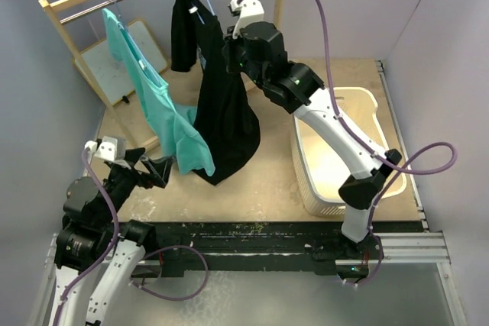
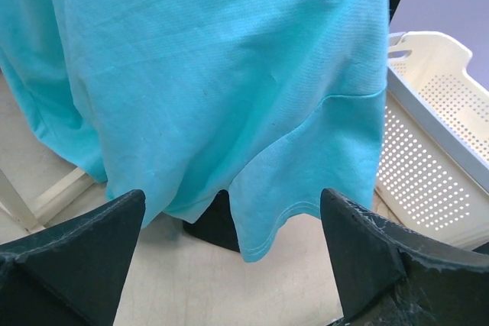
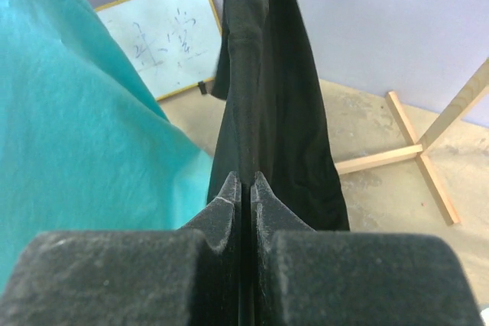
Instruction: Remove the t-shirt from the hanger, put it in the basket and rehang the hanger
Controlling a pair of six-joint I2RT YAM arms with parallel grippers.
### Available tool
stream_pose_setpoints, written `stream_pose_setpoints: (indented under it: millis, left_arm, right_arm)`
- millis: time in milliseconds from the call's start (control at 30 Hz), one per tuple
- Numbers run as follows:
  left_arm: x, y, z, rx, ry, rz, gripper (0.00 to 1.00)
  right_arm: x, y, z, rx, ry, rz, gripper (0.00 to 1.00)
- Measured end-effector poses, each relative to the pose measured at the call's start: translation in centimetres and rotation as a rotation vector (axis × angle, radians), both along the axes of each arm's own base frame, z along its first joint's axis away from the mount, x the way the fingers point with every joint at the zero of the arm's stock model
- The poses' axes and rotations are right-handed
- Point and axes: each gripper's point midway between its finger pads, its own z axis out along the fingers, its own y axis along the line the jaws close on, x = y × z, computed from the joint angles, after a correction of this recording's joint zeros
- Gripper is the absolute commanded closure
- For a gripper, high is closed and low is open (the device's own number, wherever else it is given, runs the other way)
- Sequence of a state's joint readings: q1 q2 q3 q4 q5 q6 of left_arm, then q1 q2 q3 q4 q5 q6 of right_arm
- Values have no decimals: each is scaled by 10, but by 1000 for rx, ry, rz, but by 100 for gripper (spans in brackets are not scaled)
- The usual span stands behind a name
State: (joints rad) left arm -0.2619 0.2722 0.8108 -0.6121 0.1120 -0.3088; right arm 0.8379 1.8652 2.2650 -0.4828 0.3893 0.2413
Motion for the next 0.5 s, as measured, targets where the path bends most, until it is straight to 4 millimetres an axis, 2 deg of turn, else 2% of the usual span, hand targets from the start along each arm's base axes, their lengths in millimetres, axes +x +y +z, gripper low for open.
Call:
stream_pose_setpoints:
  millis: [133, 200, 367, 467, 500]
  left_arm:
    - [-7, -2, 11, -6, -45, -25, 1]
    - [-14, -6, 24, -5, -64, -57, 1]
    - [-44, -22, 95, -7, -206, -200, 1]
    - [-64, -34, 139, -5, -310, -305, 1]
    - [-68, -36, 147, -3, -333, -330, 1]
  right_arm:
    - [0, -19, 15, 36, -23, 12, 100]
    - [2, -35, 31, 60, -48, 6, 100]
    - [-3, -66, 66, 98, -110, 17, 100]
    - [-11, -73, 80, 111, -138, 41, 100]
    - [-14, -76, 85, 116, -150, 53, 100]
